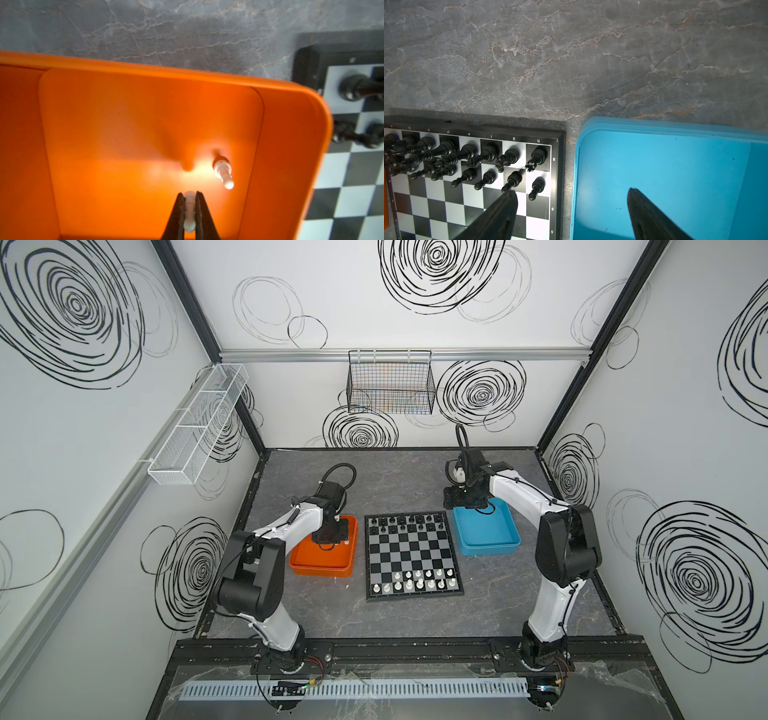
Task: Set up the chess pieces on the board
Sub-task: 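Lift the white pawn with left gripper and carry it over the board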
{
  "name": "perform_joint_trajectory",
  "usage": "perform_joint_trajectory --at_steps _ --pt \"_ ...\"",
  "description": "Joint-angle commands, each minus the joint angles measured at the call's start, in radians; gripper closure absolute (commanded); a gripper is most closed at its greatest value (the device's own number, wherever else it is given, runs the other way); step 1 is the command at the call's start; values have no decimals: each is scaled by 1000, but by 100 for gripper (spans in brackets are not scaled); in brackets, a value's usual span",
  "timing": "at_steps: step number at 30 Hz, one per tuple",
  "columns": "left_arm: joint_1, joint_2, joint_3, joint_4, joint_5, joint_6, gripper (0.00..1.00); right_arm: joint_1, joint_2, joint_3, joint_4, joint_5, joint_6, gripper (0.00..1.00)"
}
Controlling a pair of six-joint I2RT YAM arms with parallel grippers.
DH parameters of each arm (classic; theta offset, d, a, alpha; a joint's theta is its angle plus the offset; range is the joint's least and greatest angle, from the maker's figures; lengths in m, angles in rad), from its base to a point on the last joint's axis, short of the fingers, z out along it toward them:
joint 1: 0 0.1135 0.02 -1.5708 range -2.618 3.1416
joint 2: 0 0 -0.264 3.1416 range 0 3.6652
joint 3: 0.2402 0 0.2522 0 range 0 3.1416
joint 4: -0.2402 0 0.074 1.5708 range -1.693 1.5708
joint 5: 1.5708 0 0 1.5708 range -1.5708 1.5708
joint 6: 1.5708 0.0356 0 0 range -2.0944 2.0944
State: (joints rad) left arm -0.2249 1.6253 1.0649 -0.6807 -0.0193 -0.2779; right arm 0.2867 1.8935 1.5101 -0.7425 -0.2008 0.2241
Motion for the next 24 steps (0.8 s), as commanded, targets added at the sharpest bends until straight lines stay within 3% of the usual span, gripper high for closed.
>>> perform_joint_trajectory --at_steps 1,11,24 --pt "-31 -71 57 -84 -21 12 89 -3 -5 7 -3 -1 -7 13" --pt "-274 -134 153 -194 -5 -62 88 -3 -18 2 -1 -8 -3 13" --pt "-519 -74 61 -95 62 -143 89 -2 -21 -10 3 -8 -2 13"
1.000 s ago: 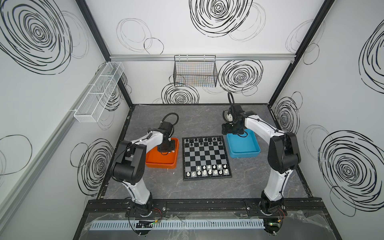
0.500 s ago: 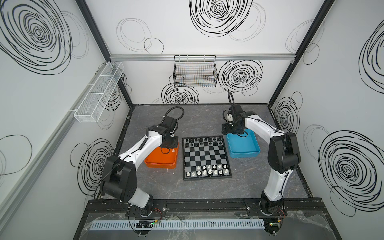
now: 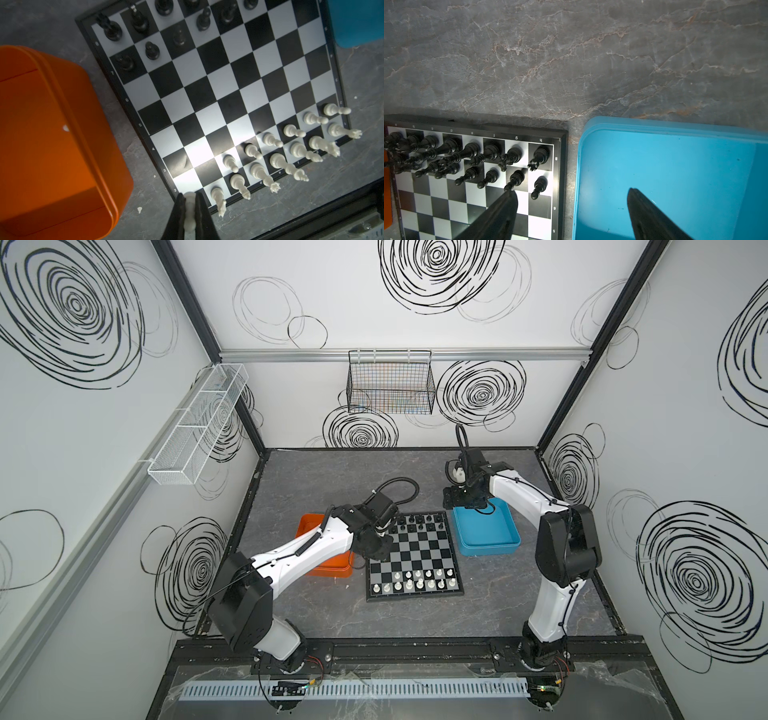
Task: Set up the chess pieces on the board
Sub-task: 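Lift the white pawn with left gripper and carry it over the board, then lower the white pawn onto an empty white pawn row square, open left gripper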
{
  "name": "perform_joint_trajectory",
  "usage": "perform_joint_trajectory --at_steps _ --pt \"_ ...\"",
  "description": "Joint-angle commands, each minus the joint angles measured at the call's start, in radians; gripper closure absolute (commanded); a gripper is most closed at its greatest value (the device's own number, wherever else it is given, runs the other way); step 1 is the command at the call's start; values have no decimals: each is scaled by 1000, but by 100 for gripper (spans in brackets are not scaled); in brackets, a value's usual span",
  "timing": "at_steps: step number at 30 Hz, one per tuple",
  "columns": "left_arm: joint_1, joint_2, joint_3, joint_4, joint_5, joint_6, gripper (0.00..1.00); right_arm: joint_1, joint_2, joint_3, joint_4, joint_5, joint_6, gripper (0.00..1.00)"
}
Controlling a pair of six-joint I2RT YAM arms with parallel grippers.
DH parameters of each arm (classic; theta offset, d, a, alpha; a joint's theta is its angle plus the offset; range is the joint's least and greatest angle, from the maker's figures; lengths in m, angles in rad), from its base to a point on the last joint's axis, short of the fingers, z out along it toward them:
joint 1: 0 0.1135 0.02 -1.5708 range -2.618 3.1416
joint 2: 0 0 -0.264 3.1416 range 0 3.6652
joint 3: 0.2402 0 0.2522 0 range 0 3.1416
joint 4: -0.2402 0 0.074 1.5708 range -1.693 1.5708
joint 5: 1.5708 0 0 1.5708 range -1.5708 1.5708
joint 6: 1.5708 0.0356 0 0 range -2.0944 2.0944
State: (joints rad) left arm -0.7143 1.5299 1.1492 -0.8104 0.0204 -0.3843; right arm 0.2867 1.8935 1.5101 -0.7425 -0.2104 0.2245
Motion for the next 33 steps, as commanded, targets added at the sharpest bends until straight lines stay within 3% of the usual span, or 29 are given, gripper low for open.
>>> perform_joint_trajectory --at_steps 1,10,33 --pt "-39 26 -31 45 25 -40 89 -2 -20 -11 5 2 -3 13" --pt "-90 62 -91 122 42 -78 89 -4 -19 -26 11 5 -4 13" --pt "-95 111 -136 172 16 -85 89 -12 -11 -40 17 9 -5 13"
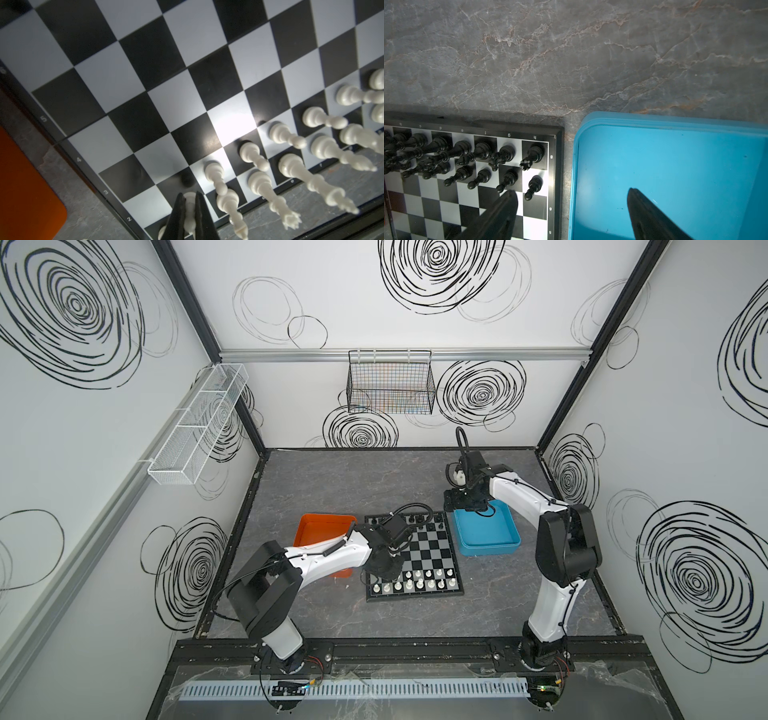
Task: Set up the chess pieces on the board
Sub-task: 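Lower the white pawn onto an empty white pawn row square, open left gripper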
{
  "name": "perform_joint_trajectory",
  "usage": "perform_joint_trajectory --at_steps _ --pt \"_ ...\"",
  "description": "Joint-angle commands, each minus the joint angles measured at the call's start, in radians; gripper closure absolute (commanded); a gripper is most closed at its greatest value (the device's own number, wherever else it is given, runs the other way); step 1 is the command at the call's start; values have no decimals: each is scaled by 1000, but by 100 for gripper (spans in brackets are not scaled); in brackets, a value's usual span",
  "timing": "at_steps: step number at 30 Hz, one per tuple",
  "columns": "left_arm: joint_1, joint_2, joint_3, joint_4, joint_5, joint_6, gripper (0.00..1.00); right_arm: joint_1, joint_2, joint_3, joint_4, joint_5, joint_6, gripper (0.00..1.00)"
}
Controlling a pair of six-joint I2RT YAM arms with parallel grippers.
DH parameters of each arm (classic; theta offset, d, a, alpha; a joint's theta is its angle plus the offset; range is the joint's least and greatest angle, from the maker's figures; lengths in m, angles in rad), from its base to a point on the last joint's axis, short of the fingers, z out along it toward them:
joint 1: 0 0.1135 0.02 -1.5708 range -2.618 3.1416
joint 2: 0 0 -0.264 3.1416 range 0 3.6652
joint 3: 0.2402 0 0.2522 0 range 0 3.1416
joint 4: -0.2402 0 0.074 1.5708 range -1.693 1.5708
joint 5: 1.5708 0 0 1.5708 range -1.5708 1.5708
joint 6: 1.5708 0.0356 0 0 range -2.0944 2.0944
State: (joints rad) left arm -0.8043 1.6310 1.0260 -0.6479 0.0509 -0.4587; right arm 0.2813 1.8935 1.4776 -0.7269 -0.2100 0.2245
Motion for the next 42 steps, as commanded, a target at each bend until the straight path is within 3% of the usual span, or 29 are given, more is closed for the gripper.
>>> perform_joint_trajectory --at_steps 1,42 --pt "-5 10 -15 11 -15 -10 89 -5 -11 -8 1 8 -5 13" --pt "3 32 -9 22 -30 -13 80 -7 -2 -13 3 3 -5 13"
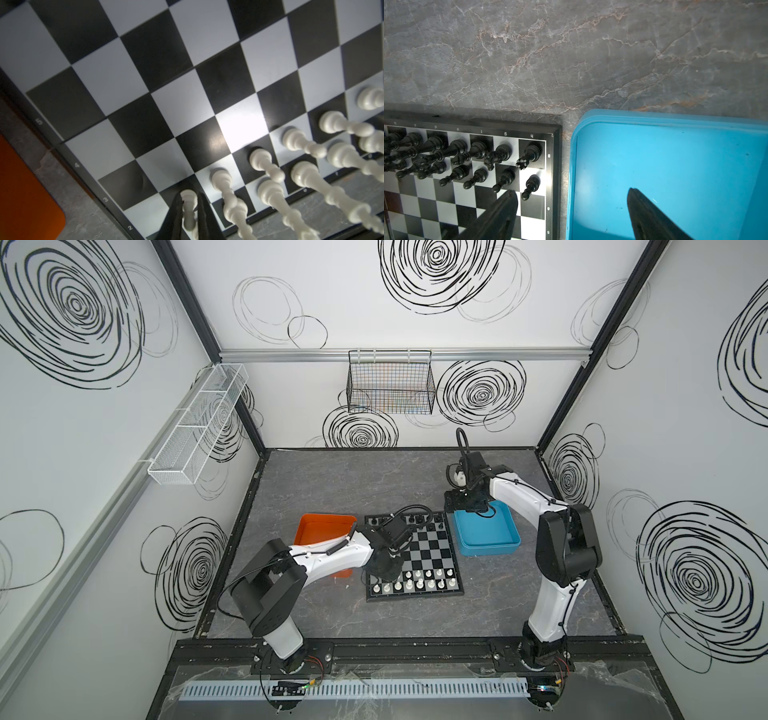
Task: Set up the chess pieces on the board
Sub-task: 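Lower the white pawn onto an empty white pawn row square, open left gripper, then raise left gripper off the board and move it back over orange tray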
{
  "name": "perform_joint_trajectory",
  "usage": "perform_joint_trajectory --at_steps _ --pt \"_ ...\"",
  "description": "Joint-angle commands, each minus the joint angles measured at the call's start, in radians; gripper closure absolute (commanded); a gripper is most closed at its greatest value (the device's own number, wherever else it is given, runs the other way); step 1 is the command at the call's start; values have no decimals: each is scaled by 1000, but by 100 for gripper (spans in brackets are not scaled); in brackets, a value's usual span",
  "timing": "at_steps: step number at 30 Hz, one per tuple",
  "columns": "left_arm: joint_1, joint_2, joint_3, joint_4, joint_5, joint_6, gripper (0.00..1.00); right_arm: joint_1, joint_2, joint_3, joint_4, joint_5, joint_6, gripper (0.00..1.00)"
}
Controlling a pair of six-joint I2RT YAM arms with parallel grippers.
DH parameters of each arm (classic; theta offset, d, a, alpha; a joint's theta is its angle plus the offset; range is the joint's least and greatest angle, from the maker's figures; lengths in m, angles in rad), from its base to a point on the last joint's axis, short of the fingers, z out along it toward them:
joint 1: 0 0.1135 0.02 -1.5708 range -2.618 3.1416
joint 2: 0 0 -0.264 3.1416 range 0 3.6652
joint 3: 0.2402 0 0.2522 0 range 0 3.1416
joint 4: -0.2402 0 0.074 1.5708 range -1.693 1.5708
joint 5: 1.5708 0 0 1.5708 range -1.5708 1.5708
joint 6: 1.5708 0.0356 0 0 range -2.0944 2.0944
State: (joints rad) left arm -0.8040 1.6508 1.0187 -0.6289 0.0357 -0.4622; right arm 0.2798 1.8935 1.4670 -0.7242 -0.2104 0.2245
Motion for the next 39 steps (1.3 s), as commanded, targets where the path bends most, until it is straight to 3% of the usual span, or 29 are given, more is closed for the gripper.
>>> perform_joint_trajectory --at_steps 1,16,24,30,35,39 --pt "2 12 -2 2 -14 -9 80 -6 -2 -2 1 4 -5 13" --pt "12 -22 69 -70 -51 -4 63 -7 -14 12 -3 5 -6 13" --pt "63 -69 131 -126 -72 13 52 -7 -27 10 6 -12 -15 13" --pt "170 -114 156 -150 -70 61 42 1 -60 0 38 -60 -30 14" --pt "316 -130 169 -151 -76 120 26 22 -113 -29 122 -171 -52 14" --pt "428 -131 148 -105 -69 147 21 38 -120 -31 137 -179 -57 15"
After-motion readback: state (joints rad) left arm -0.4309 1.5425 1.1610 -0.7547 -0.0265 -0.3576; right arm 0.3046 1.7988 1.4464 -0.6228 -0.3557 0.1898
